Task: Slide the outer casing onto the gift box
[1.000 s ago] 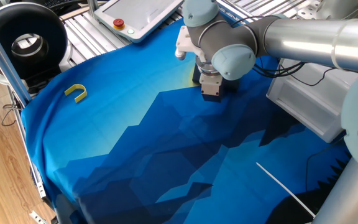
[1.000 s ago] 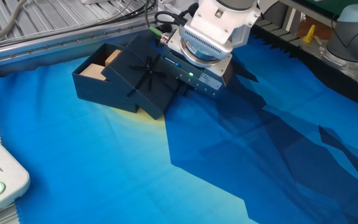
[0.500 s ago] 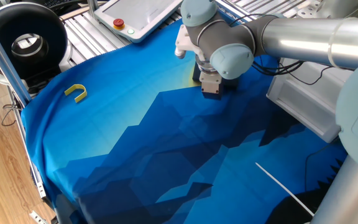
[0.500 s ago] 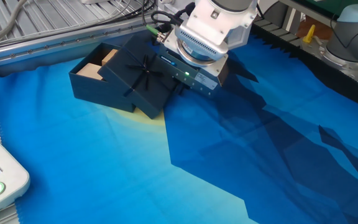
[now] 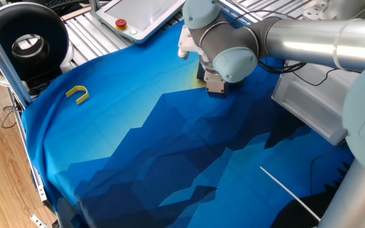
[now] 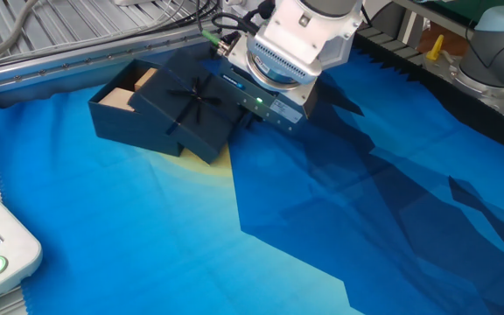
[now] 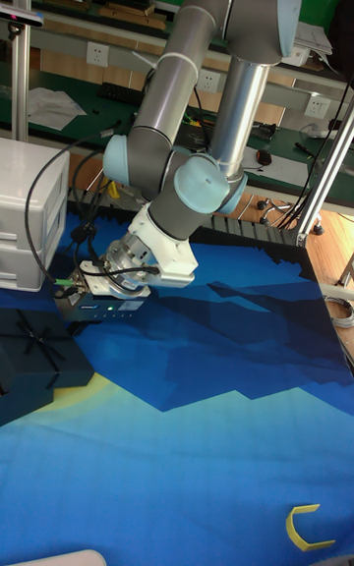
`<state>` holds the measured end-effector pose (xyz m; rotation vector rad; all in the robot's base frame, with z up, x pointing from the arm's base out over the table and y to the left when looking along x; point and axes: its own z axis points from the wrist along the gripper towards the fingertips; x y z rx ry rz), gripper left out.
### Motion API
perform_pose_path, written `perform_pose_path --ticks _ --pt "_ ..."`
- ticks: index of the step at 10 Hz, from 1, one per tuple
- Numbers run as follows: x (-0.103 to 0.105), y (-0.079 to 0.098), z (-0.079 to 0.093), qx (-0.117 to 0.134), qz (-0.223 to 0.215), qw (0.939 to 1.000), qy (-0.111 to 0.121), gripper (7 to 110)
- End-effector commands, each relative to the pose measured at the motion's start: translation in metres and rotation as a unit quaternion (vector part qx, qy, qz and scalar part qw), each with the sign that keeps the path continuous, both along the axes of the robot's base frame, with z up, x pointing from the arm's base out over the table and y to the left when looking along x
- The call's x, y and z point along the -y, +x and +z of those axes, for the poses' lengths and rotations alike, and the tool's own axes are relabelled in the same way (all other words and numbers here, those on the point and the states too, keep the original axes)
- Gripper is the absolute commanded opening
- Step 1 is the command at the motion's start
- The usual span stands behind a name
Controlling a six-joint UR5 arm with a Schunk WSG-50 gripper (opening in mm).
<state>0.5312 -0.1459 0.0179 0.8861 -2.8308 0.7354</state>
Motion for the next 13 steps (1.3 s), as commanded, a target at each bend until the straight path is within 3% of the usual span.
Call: perform_pose_path --ticks 1,5,13 --pt "0.014 0.006 0.011 0.009 0.006 0.9994 -0.033 7" --pt "0.025 0.012 0.019 0.016 0.014 0.9982 -0.056 7" --pt "0.041 0.028 0.029 0.007 0.029 0.9989 -0.036 7"
